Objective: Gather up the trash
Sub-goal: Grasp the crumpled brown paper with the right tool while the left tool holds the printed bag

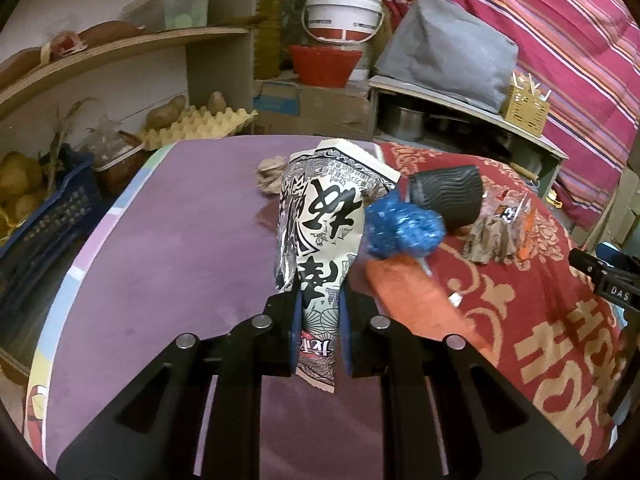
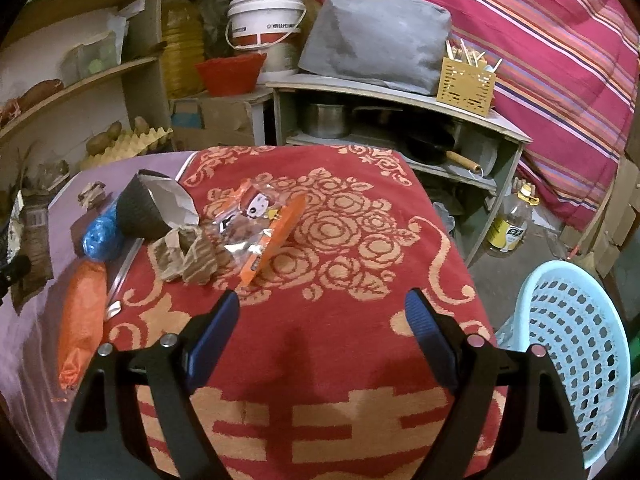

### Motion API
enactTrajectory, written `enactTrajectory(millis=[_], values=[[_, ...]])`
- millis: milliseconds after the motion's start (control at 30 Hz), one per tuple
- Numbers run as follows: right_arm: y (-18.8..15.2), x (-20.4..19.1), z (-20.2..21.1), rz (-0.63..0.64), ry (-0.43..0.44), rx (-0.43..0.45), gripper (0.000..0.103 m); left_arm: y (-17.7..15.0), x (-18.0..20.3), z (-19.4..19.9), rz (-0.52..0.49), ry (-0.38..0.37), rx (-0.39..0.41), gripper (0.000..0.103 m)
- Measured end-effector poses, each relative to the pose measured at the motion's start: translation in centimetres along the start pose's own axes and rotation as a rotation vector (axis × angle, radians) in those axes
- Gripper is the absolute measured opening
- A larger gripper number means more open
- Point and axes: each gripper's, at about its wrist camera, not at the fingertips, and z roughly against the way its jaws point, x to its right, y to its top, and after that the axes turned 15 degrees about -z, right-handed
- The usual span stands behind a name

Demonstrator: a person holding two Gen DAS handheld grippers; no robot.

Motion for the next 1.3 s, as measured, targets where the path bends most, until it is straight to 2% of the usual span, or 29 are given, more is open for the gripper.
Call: enactTrajectory(millis=[300,433,633,767,900,967,1000,1300], values=[[0.3,-2.7,-2.1,0.012,0.03,-0.028,0.083,0.1,-1.4,-0.5,0.008,0.033,-0.003,0.014],[0.4,-5.2,-2.1,0.079,0.045,-0.005,0.083,0.4,-1.8,-0.9,0.004,0.036,0.004,0.014],[0.0,-7.7,-4.7,0.098,0.061,-0.064,0.083,0.8,-2.7,-1.7,0.039,0.023,0.001,0.014],[-0.5,-9.2,-6.0,0.141,0.039,-0.087,0.082,0.9,-2.8,-1.9,0.035,0.027,0.0,0.014],[-0.7,-9.5,-6.6,0.151,0.044,-0.121,0.062,0.9,-2.7,-2.2,0.029,0.027,-0.006,0.014],[-0.6,-9.5,-6.6,0.151,0.063,-0.125,0.049,1.0,-2.7,-2.3,0.032,0.025,-0.004,0.014],[-0.7,-9.5,-6.5,0.155,0.074,-0.126,0.039,1.0,-2.7,-2.2,0.033,0.022,-0.001,0.014],[-1.2,-9.5,-4.4,0.192,0.098,-0.092,0.036,1.3,-2.0,-1.4,0.026,0.016,0.019,0.014]])
